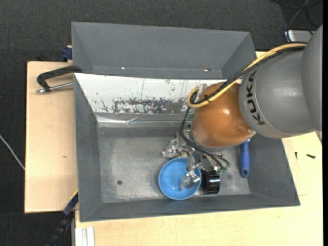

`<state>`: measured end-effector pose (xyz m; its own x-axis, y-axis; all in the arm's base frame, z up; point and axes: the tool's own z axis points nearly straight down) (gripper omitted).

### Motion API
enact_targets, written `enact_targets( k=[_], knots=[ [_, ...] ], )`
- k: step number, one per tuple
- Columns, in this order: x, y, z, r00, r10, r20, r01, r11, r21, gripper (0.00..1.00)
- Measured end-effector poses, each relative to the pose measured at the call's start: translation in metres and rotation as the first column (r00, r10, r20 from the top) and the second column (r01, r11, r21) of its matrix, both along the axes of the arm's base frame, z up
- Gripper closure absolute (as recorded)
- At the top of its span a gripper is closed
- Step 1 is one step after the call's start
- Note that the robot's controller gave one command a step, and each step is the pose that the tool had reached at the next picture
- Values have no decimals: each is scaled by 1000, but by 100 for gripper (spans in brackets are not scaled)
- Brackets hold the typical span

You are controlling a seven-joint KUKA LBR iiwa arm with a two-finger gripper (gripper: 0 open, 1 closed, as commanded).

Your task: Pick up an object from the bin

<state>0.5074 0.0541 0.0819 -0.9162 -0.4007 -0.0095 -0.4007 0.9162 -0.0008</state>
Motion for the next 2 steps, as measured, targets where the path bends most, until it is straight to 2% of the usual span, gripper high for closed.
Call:
enact_targets(
  k=[1,2],
  knots=[
    [9,40,19,949,315,-1,-315,949,-2,0],
    [-5,9,33,798,602,-7,-602,798,-4,0]
  ],
)
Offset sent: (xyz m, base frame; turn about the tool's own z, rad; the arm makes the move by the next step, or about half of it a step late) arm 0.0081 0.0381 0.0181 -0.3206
